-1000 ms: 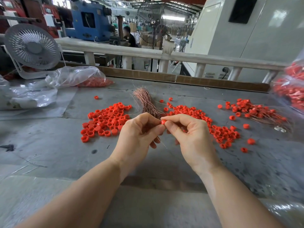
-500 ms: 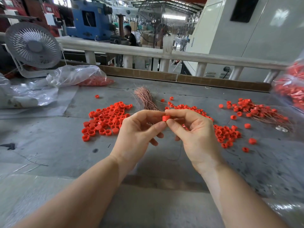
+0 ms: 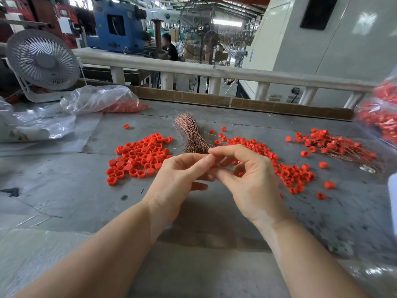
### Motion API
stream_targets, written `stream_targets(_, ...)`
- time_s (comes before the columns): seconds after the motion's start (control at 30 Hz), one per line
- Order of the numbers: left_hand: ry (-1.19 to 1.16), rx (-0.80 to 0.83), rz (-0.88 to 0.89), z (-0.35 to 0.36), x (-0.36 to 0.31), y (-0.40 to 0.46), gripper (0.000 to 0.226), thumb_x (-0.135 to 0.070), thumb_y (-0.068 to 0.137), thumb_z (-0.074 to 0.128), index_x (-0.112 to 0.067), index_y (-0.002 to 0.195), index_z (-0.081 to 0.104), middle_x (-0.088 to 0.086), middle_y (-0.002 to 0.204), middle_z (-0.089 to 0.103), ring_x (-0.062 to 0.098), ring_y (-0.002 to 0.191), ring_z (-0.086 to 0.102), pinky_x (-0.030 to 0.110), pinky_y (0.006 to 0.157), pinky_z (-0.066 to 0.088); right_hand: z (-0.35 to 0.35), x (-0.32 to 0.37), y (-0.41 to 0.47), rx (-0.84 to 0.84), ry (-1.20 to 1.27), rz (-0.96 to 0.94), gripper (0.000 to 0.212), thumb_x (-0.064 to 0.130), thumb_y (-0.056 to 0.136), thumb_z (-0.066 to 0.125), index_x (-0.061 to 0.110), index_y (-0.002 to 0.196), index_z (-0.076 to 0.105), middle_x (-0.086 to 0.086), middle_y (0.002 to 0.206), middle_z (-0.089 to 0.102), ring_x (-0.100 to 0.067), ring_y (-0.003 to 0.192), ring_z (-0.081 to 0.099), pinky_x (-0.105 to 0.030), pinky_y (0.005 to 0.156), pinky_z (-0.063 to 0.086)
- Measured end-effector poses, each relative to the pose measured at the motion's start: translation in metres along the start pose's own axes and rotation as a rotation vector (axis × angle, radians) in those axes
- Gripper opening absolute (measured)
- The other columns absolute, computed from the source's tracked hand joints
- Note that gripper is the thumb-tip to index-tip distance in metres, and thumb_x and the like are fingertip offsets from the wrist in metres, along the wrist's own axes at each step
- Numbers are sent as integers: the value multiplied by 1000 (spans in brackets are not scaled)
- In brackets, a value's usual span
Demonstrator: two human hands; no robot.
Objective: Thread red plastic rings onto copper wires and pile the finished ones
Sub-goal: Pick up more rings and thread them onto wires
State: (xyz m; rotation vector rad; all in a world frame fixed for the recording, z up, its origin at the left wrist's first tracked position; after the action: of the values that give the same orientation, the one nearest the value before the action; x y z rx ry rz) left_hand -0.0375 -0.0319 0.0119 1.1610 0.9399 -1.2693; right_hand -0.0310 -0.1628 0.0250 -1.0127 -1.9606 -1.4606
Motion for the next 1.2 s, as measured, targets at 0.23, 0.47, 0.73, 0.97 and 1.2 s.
stream_targets(0.23, 116, -96, 147, 1, 3, 1, 8, -17, 74, 67, -14, 81, 68, 0, 67, 70, 10, 63, 66, 19, 55, 52, 0, -3, 1, -7, -29, 24, 33, -4, 78, 69, 24, 95, 68, 13, 87, 67, 8, 81, 58, -5, 71, 38)
stream_targets(0.47, 121, -62, 257, 6, -1, 0, 16, -12, 65, 71, -13, 80, 70, 0, 69, 71, 7, 60, 63, 16, 58, 50, -3, -6, 3, -8, -22, 46, 23, -3, 80, 68, 19, 87, 70, 16, 77, 66, 11, 68, 56, -3, 65, 38)
stream_targets(0.73, 153, -37, 280, 7, -1, -2, 23, -15, 61, 74, -17, 84, 72, 1, 72, 72, 8, 68, 63, 17, 68, 52, -2, -8, 3, -31, -5, 82, 25, -3, 82, 65, 21, 86, 70, 13, 78, 68, 6, 71, 59, -6, 66, 40)
stream_targets(0.97, 216, -49, 272, 4, -1, 0, 31, 7, 69, 73, -20, 82, 74, -1, 75, 71, 12, 74, 62, 25, 79, 52, -2, -9, 3, -42, -5, 92, 31, 0, 84, 64, 31, 80, 67, 14, 76, 68, -1, 74, 63, -19, 72, 51)
stream_targets(1.2, 227, -62, 268, 5, 0, 0, 25, 0, 64, 76, -17, 81, 73, -4, 71, 70, 10, 70, 62, 22, 74, 52, -1, -10, 3, -18, 49, 100, 31, -3, 85, 62, 27, 81, 68, 11, 75, 69, -2, 73, 64, -15, 72, 50)
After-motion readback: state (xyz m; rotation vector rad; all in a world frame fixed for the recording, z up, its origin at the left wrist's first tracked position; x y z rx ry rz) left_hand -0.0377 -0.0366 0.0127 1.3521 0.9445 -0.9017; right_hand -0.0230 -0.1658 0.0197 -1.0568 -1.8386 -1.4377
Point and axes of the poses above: each hand's wrist, its own y-axis towards the middle knuckle, its own z-axis out of the palm, x = y × z, the point moved 1 cm from there along y, towards the middle knuckle
